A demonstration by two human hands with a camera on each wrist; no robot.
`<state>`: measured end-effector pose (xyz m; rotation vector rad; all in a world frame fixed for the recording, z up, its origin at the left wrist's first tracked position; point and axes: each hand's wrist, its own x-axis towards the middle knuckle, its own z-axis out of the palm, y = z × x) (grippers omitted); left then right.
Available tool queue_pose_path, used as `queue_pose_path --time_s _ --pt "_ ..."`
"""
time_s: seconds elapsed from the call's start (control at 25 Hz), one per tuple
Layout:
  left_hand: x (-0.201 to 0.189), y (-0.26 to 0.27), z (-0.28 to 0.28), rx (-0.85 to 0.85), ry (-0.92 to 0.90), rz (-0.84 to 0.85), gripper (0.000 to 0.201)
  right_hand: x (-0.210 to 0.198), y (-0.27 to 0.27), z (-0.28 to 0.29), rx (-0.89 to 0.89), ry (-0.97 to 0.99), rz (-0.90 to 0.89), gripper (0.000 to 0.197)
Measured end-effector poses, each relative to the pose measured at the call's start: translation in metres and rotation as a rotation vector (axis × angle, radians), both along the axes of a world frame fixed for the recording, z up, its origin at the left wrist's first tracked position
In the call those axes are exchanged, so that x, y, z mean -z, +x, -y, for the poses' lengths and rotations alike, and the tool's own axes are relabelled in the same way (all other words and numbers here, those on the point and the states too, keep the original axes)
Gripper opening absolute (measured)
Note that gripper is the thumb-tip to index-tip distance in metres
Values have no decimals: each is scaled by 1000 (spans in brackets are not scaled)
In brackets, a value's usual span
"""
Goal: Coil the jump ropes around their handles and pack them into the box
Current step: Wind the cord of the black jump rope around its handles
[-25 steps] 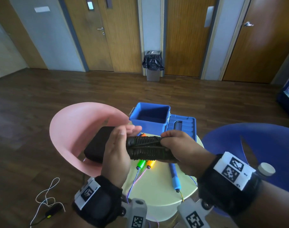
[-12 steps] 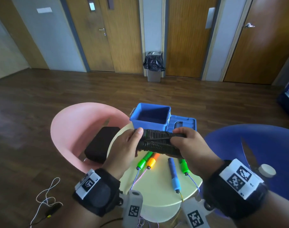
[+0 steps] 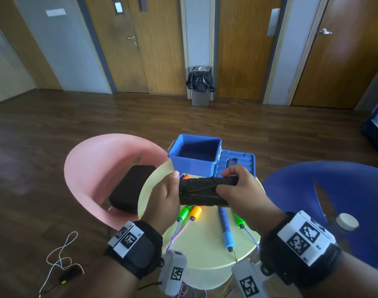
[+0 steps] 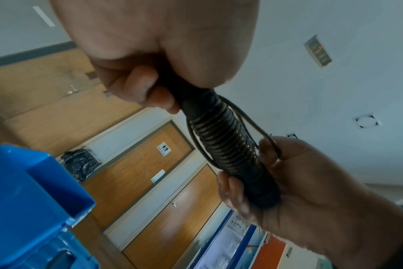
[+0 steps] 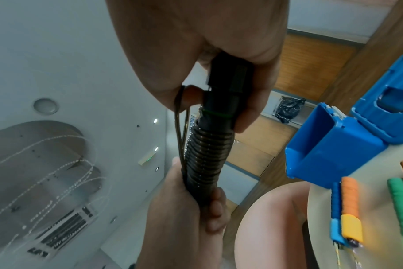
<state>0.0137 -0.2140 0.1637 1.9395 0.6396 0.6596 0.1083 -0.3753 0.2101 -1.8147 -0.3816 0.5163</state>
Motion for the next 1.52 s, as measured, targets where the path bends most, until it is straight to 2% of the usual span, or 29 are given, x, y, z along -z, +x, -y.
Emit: queue_pose_path --time_s 0.08,0.2,0.28,0.44,0.52,0.6,0.68,0.72,0.76,0.84,0.88,0.96,1.12,1.2,1.32,1.4,1.48,1.52 --pt "-2 3 1 -16 -103 -50 54 0 -3 0 -27 -9 92 24" --pt "-10 5 2 2 -387 -122 67 5 -8 -1 -43 24 180 29" --pt "-12 4 5 4 -496 -141 70 9 -11 -1 -56 -2 247 30" --pt "-12 3 11 -6 -588 -146 46 11 -5 -1 -81 -51 274 28" --pt "-8 0 8 60 -506 -175 38 11 2 0 -116 -117 266 28" --pt "-4 -3 4 172 -221 -219 40 12 8 1 -154 -205 289 28" --pt "-7 -7 2 253 67 -147 37 13 9 0 -189 -271 317 27" --pt "-11 -7 1 329 155 -146 37 14 8 -2 -206 -291 317 27" --pt "-16 -7 2 438 214 -212 46 14 8 -3 -216 -297 304 27" --pt "-21 -1 3 611 307 -453 64 12 7 -4 -239 -289 269 25" --pt "-22 2 5 646 326 -532 64 10 7 -4 -268 -299 269 25" --pt "-21 4 4 683 225 -563 53 8 9 -3 -355 -325 275 26" --pt "-15 -6 2 803 -214 -500 50 10 22 -2 -463 -304 186 31" --pt "-10 -10 3 789 -259 -475 52 13 29 -3 -493 -288 131 35" --pt "-1 -8 9 700 -133 -447 55 17 33 -5 -477 -271 103 45" --pt "2 -4 16 590 -84 -388 48 16 28 -6 -302 -278 249 43" --pt "5 0 23 415 -100 -295 41 14 22 -6 -87 -237 467 31" --pt "5 3 24 331 -105 -241 40 12 18 -7 -40 -211 540 25"
